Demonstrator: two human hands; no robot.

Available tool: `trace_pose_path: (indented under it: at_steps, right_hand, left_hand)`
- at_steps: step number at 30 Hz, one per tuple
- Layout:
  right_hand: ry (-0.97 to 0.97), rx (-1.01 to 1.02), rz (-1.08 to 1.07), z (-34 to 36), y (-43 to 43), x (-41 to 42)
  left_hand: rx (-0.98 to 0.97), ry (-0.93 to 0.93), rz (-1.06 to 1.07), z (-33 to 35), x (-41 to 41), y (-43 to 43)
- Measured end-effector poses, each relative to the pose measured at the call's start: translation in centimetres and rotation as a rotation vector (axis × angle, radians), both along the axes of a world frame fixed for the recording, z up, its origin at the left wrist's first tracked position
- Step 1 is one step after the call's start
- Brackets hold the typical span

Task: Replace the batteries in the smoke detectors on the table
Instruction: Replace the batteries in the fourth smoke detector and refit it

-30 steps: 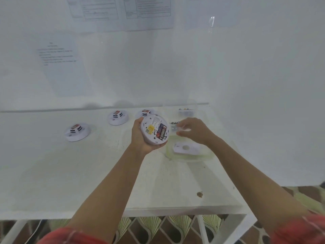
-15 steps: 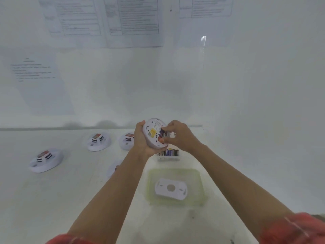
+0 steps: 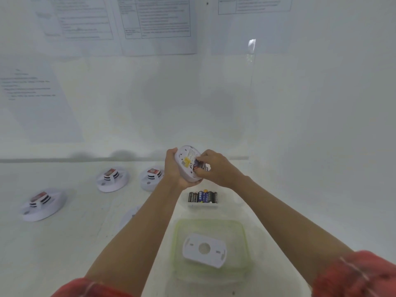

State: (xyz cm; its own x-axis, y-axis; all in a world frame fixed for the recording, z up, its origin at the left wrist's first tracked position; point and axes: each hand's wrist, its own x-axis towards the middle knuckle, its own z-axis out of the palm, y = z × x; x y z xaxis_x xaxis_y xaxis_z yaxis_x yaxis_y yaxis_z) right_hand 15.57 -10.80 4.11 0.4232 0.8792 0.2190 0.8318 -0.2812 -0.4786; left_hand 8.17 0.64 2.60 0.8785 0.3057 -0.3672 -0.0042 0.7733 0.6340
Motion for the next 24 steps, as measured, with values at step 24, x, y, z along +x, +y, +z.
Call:
trace_pose_path:
  at_steps: [24]
  right_hand:
    - [0.0, -0.656, -0.134, -1.7, -1.3, 2.0]
  left_hand:
    - [0.029, -0.01, -0.01, -0.2, -1.6, 1.0]
